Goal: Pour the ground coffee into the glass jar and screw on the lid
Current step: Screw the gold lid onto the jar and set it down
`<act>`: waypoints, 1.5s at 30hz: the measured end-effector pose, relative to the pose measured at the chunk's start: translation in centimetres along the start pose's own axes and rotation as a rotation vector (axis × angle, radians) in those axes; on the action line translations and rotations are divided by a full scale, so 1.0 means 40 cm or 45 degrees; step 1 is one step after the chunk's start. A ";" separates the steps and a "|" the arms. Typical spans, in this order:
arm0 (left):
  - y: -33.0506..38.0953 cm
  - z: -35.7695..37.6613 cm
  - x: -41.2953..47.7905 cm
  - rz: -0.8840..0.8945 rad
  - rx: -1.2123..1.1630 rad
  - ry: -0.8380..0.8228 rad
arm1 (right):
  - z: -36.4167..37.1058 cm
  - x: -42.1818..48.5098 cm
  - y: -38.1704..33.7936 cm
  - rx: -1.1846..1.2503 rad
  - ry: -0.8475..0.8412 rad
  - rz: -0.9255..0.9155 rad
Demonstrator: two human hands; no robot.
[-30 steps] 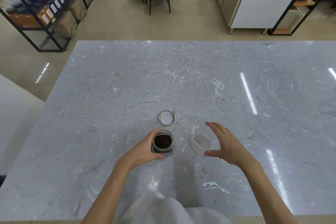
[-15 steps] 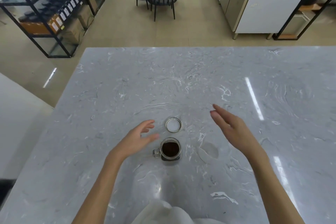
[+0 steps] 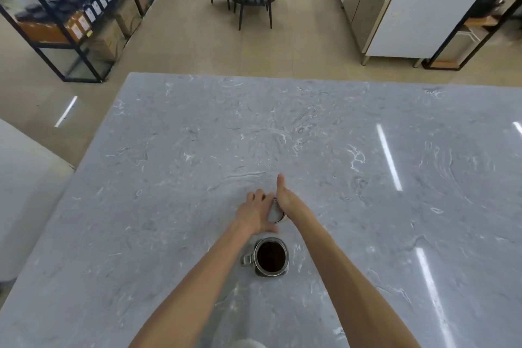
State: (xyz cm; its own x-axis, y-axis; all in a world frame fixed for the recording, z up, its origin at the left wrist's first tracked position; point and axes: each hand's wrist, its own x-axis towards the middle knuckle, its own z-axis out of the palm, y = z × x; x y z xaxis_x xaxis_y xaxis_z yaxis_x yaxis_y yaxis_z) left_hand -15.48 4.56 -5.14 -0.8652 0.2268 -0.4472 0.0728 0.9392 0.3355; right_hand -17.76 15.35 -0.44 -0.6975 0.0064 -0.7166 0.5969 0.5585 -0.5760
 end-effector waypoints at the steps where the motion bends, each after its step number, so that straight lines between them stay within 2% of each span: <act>1: 0.001 0.002 0.007 0.010 0.007 0.010 | -0.002 0.004 0.001 0.045 -0.014 0.010; 5: 0.010 0.010 0.023 0.041 -0.011 0.079 | -0.013 0.014 0.024 0.315 -0.039 0.056; 8: 0.011 -0.015 0.015 0.007 -0.063 0.089 | -0.033 -0.003 0.039 0.496 -0.016 0.000; 10: 0.007 -0.048 -0.010 -0.070 -0.407 0.051 | -0.061 -0.036 0.037 0.546 -0.063 -0.124; 13: 0.001 -0.117 -0.098 -0.183 -1.206 -0.009 | -0.106 -0.112 0.034 0.499 -0.216 -0.521; 15: 0.011 -0.152 -0.175 -0.202 -1.566 0.067 | -0.118 -0.182 0.042 0.434 -0.329 -0.754; 17: 0.038 -0.185 -0.250 -0.135 -1.776 0.089 | -0.112 -0.252 0.043 0.331 -0.388 -0.927; 20: 0.083 -0.207 -0.332 -0.080 -1.890 0.003 | -0.080 -0.318 0.050 0.179 -0.250 -1.096; 22: 0.099 -0.193 -0.395 -0.122 -1.879 -0.010 | -0.058 -0.358 0.085 0.134 -0.154 -1.175; 27: 0.091 -0.129 -0.495 -0.188 -1.734 -0.077 | -0.022 -0.436 0.174 0.082 -0.198 -1.213; 30: 0.085 -0.093 -0.522 -0.199 -1.733 -0.146 | -0.004 -0.466 0.201 0.054 -0.167 -1.248; 34: 0.086 -0.067 -0.526 -0.219 -1.532 -0.203 | -0.002 -0.462 0.216 0.015 -0.104 -1.204; 37: 0.072 -0.061 -0.512 -0.218 -1.315 -0.038 | -0.001 -0.453 0.242 0.047 -0.019 -1.121; 40: 0.020 -0.047 -0.490 -0.184 -0.982 0.379 | -0.011 -0.442 0.283 0.218 0.187 -0.993; 41: -0.006 -0.040 -0.482 -0.155 -0.797 0.436 | -0.015 -0.444 0.297 0.288 0.244 -0.914; 42: -0.034 -0.028 -0.475 -0.127 -0.634 0.392 | -0.018 -0.450 0.313 0.351 0.278 -0.833; 45: -0.090 0.021 -0.444 -0.036 -0.412 0.007 | 0.002 -0.484 0.351 0.463 0.334 -0.660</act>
State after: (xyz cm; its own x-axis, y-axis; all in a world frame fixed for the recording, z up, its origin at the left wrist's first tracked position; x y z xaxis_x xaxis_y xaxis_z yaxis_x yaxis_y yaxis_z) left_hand 0.06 -2.62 0.90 -0.8674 0.1992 -0.4559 -0.1124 0.8142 0.5696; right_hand 4.14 23.02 5.30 -0.9747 0.0401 -0.2200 0.2233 0.2296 -0.9473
